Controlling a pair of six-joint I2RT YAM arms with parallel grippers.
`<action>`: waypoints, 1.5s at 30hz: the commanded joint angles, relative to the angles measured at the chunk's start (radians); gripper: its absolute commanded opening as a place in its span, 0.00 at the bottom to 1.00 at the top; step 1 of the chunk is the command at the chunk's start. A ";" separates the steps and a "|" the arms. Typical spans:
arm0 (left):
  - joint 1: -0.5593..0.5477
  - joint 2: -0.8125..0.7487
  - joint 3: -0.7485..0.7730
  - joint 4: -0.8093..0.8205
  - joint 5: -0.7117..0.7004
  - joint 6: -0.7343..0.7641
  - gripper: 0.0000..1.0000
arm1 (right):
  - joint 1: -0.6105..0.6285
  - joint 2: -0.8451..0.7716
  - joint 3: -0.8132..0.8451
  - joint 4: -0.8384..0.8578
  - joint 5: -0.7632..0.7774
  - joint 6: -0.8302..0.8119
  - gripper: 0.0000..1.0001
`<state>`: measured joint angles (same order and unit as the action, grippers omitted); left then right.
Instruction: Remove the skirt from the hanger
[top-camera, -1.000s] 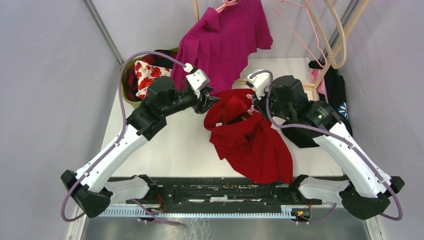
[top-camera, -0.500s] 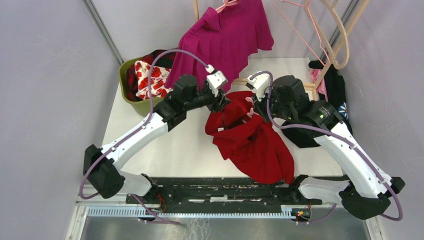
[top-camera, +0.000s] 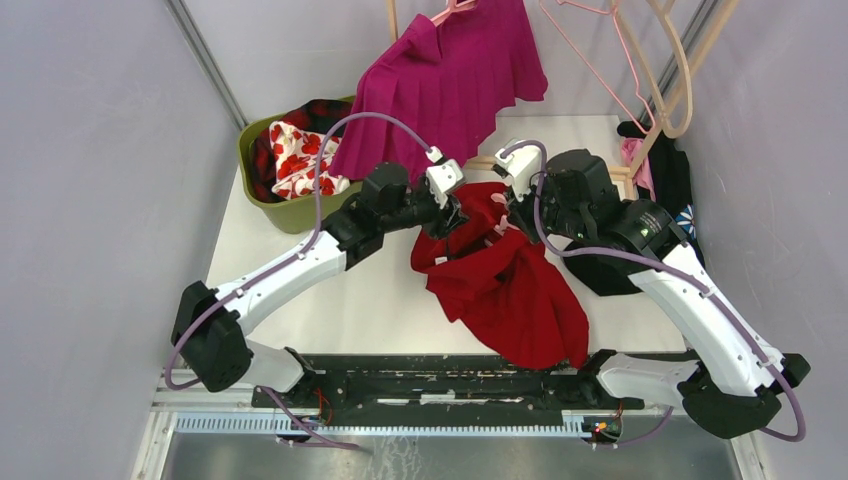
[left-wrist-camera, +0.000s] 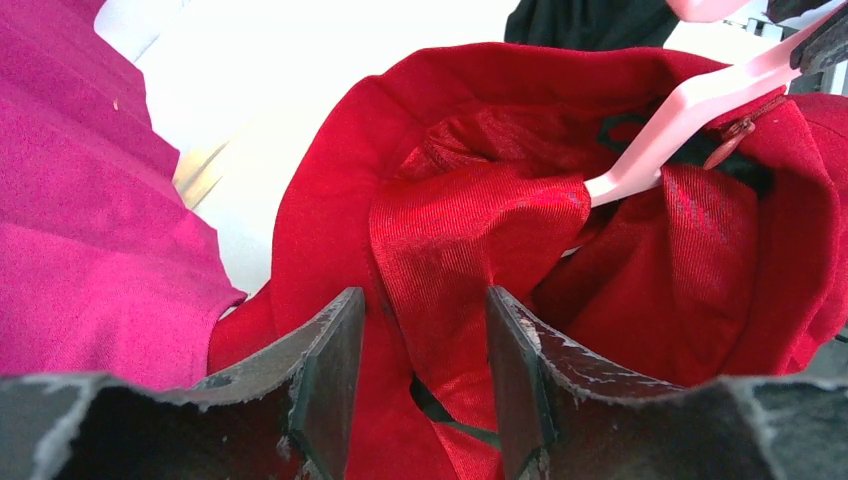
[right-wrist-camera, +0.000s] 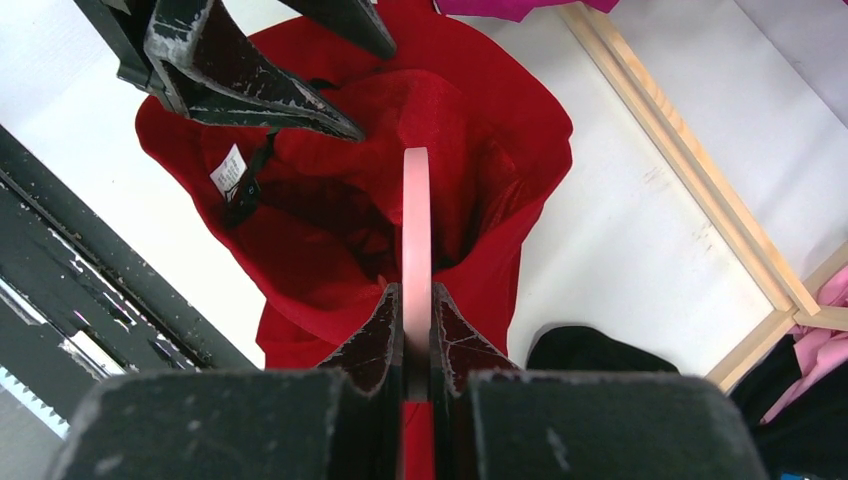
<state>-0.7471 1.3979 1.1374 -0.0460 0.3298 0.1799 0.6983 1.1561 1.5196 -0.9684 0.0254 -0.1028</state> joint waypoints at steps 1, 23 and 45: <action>-0.016 0.033 0.020 0.096 0.014 -0.020 0.53 | -0.001 -0.013 0.077 0.092 -0.011 0.014 0.01; 0.182 0.159 0.385 0.007 -0.323 0.151 0.03 | -0.001 -0.054 -0.007 0.043 -0.005 0.001 0.01; 0.225 0.040 0.323 -0.235 0.403 0.030 0.53 | -0.002 -0.033 0.022 0.043 -0.013 -0.003 0.01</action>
<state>-0.5259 1.5684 1.4899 -0.2481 0.4053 0.2825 0.6983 1.1202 1.5066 -1.0515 0.0189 -0.0956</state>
